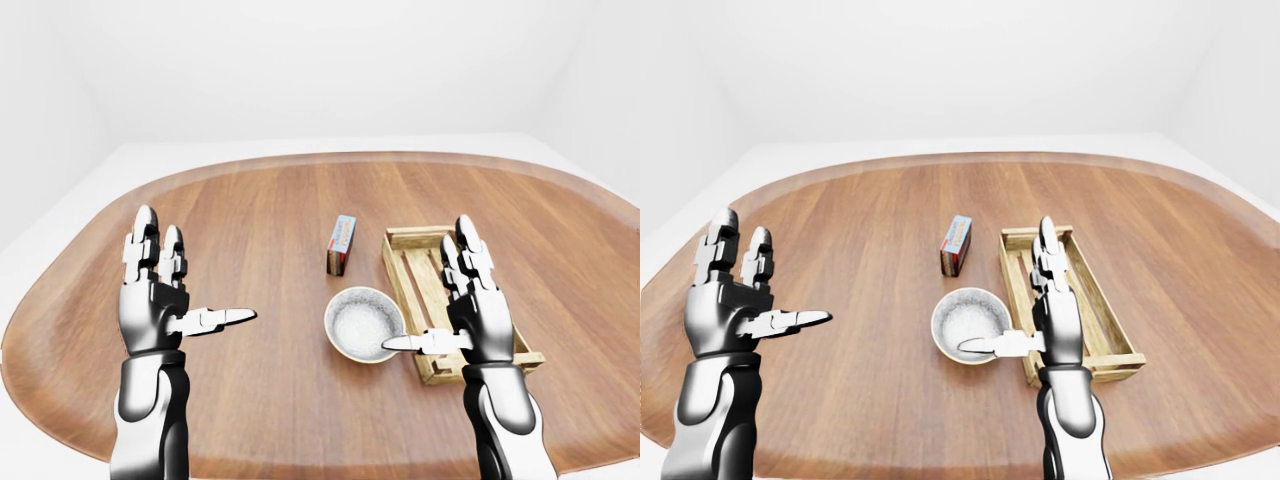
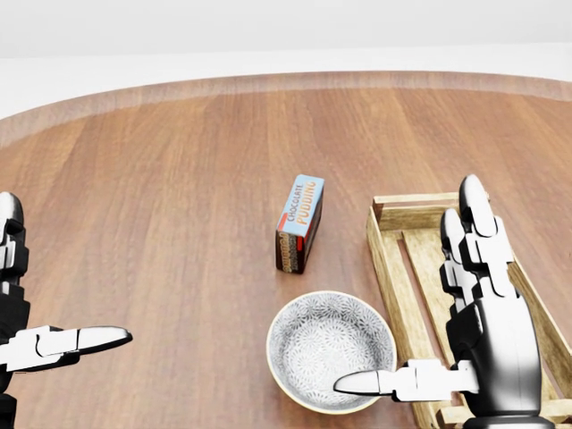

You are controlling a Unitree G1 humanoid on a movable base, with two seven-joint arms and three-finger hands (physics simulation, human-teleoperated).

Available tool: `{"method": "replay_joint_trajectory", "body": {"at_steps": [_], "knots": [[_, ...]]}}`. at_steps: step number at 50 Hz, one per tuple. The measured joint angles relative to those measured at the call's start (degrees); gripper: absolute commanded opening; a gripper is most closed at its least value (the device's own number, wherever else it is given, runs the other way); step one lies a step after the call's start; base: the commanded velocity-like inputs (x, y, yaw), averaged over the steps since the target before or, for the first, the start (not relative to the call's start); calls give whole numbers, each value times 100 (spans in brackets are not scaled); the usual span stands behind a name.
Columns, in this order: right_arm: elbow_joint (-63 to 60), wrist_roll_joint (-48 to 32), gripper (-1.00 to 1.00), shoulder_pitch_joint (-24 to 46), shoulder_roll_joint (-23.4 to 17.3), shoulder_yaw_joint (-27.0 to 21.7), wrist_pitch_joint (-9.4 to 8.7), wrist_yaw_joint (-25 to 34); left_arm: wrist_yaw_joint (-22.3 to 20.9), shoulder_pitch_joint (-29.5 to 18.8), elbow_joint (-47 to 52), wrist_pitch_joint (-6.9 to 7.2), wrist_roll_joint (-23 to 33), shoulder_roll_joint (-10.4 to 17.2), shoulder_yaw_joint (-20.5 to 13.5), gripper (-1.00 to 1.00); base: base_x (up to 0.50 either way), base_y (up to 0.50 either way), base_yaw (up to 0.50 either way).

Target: Pick up the bowl on the left and put it in the tray.

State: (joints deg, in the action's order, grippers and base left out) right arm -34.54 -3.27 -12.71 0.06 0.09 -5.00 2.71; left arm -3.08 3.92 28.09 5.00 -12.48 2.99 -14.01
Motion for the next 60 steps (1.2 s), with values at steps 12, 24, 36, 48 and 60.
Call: {"method": "replay_joint_trajectory", "body": {"at_steps": [12,24,36,48,60], "knots": [[41,17,100,-39,6,-67,0,12,5,32,9,0,19,-11,27,100,30,-1,0],[-169,-350,100,-160,-47,79,0,64,7,48,72,0,-3,-9,1,100,0,0,0],[-135,-1529,100,-455,-232,683,0,35,8,55,118,0,-25,-7,-27,100,0,0,0],[138,-2471,100,-722,-373,1098,0,-125,9,66,144,0,-27,-12,-30,100,0,0,0],[609,-3399,100,-753,-440,1376,0,-413,4,76,177,0,-47,-11,-52,100,0,0,0]]}}
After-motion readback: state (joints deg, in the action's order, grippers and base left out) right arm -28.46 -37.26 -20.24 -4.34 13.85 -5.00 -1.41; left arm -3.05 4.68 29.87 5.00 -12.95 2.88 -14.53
